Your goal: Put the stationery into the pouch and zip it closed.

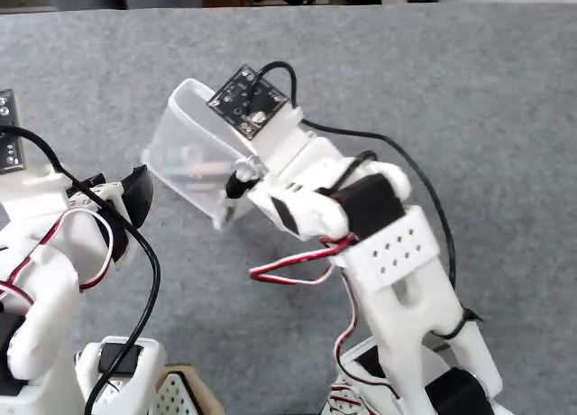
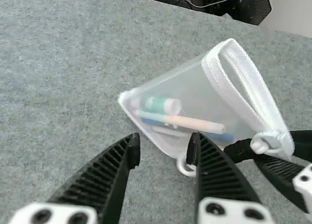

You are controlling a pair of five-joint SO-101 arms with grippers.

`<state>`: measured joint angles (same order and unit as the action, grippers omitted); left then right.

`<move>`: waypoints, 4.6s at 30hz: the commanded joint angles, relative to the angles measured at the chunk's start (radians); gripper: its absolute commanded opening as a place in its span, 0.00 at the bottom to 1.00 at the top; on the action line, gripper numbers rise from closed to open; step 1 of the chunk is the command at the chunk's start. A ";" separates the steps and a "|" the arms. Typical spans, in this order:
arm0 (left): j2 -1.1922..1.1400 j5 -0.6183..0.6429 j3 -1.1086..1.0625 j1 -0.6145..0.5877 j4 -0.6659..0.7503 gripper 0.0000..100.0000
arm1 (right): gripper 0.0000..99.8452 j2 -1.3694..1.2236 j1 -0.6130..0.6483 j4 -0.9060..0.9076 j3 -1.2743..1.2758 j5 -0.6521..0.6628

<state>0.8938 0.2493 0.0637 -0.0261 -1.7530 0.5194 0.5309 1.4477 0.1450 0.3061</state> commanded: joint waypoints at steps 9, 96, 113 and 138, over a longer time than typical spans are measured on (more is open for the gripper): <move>-0.005 -0.071 -0.217 0.008 -0.005 0.19 | 0.01 -0.002 -0.020 0.229 -0.343 -0.012; 0.186 -0.925 -0.050 0.595 0.097 0.04 | 0.01 -0.038 0.158 0.298 -0.151 0.172; 0.322 -0.925 -0.200 0.800 0.095 0.04 | 0.01 -0.079 0.163 0.293 -0.143 0.106; 0.388 -0.726 -0.694 0.338 0.285 0.04 | 0.01 -0.085 -0.011 0.043 -0.325 -0.216</move>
<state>1.2774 -0.5347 -0.5746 0.3897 -1.5551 0.4289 0.6030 1.5505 -0.0959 0.1588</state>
